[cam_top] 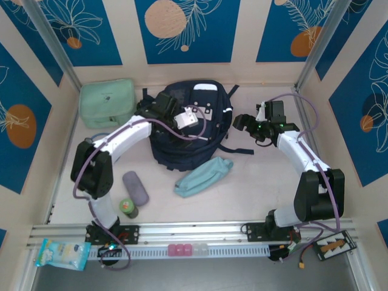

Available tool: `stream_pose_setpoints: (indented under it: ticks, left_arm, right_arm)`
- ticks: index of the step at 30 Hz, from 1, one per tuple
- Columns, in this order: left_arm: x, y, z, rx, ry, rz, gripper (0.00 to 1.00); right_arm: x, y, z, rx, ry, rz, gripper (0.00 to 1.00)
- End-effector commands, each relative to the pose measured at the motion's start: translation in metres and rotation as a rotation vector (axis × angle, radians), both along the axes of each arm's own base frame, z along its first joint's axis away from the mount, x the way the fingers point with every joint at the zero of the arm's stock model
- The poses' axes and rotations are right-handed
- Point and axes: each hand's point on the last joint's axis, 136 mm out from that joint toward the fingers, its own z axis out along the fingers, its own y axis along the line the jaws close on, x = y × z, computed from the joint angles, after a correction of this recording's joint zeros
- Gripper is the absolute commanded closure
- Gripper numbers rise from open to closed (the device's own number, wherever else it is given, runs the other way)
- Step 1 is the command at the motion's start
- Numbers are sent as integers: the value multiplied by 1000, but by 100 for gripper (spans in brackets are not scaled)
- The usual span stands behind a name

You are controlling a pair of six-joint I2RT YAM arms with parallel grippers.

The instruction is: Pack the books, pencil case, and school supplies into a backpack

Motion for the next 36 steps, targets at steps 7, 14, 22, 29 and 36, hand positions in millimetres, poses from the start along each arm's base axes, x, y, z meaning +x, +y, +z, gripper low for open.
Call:
stream_pose_setpoints:
  ticks: [7,14,22,29,36]
  left_arm:
    - [-24,11,-36,177,66,-260,20]
    - [-14,19,-64,329,17,-299,33]
    - [5,18,-72,371,-134,-307,52]
    - [11,6,-37,287,-222,-295,75]
    - [0,3,0,145,-216,-251,88]
  right_arm:
    - [-2,2,10,59,-11,-11,15]
    - [-4,-7,14,54,-20,-67,17]
    - [-6,-16,17,90,-25,-111,18]
    - [-6,-8,20,108,-23,-75,18]
    - [-3,33,27,138,-33,99,19]
